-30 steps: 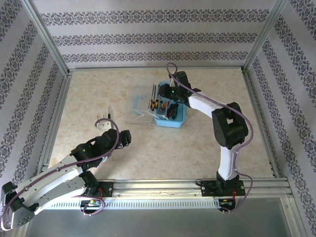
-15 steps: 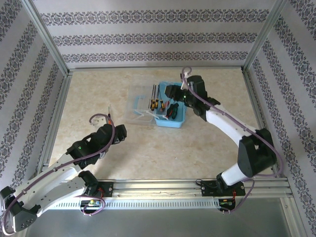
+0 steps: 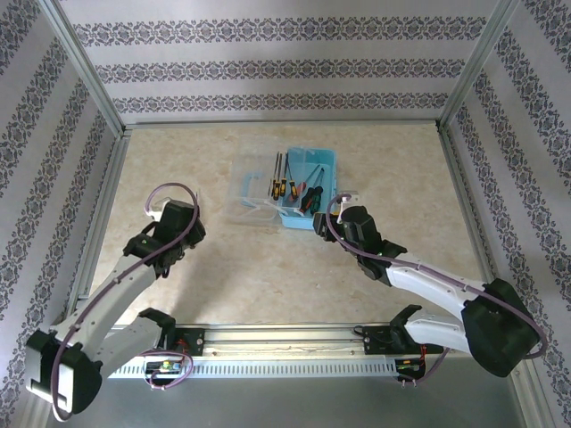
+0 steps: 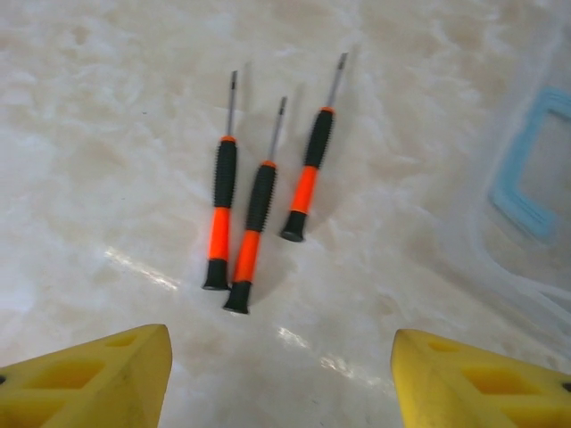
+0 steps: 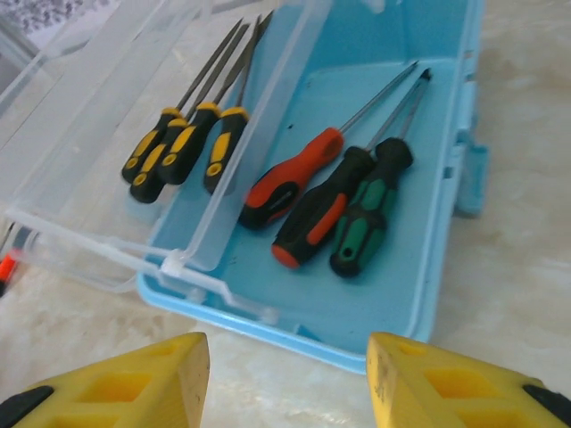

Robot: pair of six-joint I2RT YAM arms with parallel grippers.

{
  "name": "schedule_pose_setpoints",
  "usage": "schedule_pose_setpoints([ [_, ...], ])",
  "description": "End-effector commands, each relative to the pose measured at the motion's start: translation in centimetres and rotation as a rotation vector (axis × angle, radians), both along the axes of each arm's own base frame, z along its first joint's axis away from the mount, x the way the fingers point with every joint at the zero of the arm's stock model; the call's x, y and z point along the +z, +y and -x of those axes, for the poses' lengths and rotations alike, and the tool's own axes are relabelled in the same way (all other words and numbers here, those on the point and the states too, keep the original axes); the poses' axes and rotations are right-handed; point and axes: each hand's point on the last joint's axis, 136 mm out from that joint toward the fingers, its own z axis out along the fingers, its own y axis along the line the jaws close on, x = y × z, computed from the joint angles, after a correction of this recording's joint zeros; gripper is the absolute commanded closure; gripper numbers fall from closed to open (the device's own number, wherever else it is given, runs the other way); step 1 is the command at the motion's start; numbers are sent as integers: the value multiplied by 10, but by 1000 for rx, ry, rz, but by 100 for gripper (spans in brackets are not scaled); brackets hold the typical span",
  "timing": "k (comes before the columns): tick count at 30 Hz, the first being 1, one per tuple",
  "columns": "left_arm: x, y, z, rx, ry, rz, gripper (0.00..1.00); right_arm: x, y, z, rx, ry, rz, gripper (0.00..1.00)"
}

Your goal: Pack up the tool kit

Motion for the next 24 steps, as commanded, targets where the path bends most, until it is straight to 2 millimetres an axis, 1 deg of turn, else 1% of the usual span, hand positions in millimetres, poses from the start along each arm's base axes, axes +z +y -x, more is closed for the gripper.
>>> schedule_pose_setpoints([
  [1,-4,11,-11,17,14,19,41,30,-9,-11,-74,-132,-35,50],
  [3,-15,22,-14,50,36,42,44,34,-4,-9,-47,-145,-52,49],
  [4,-20,26,-16,65,45,61,49,36,-1,-8,-25,-155,-66,49],
  [5,-23,29,-18,70,46,72,50,39,3,-7,-4,-164,-81,48],
  [7,-28,35,-23,79,53,69,50,43,10,-4,36,-176,-115,44],
  [9,-33,40,-28,84,70,62,48,42,16,-2,59,-170,-140,41],
  [13,-51,48,-39,95,136,82,47,37,21,-4,70,-148,-151,41],
  [17,-66,49,-50,69,219,75,53,36,21,-5,67,-141,-148,41],
  [20,-72,52,-58,61,263,64,54,37,21,-4,67,-143,-151,41],
  [24,-69,53,-71,50,238,63,54,37,21,-4,68,-139,-147,41],
])
